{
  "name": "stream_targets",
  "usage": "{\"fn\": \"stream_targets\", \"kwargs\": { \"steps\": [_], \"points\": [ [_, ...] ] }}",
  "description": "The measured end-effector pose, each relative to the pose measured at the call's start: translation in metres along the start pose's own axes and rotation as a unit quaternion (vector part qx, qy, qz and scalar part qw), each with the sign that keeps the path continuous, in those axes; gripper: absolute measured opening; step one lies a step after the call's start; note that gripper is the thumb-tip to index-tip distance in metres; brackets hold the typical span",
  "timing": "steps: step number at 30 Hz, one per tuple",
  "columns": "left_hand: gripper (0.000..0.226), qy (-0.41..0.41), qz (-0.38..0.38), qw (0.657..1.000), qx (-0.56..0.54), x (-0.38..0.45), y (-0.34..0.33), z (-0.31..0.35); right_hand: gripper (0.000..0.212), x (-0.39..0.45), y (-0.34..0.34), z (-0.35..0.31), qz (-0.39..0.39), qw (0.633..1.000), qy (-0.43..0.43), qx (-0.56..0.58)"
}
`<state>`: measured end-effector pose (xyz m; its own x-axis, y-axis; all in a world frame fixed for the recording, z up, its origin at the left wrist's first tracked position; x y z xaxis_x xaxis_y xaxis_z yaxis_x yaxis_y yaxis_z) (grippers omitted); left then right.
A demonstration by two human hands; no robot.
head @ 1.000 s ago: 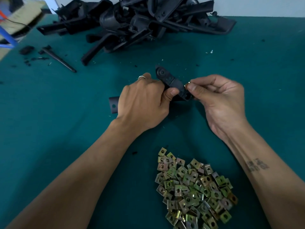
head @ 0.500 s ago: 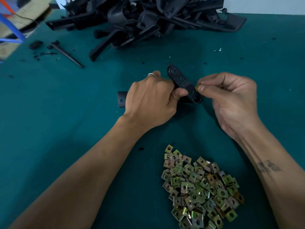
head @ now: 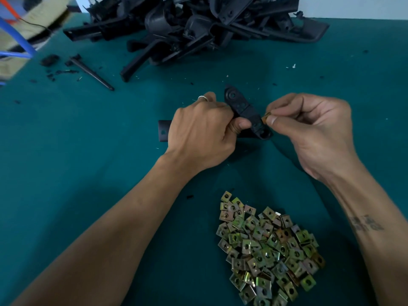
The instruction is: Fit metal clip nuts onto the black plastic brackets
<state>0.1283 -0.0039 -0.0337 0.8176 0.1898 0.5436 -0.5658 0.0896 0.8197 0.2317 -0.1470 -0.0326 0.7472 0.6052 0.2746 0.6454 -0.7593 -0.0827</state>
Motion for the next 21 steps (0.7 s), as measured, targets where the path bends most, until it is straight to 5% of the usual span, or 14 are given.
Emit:
{"fn": "stream_targets", "kwargs": {
  "steps": [21],
  "points": [
    [0.061,-0.015,0.017,1.0,0.003,0.0004,0.0009,0.0015,0.023,-0.0017,0.0046,-0.002,0.017,0.999,0.016,-0.043]
  ]
}}
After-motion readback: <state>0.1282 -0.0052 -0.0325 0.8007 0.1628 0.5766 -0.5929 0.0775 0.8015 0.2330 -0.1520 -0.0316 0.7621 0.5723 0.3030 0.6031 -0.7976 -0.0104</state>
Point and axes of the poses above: each hand's wrist, its own x-axis towards the middle knuckle, its own y-axis out of the back of the hand, z = x × y, the point moved 4 cm from there along x, towards the middle knuckle, and after that the axes turned 4 degrees about x, right-handed, at the moved point
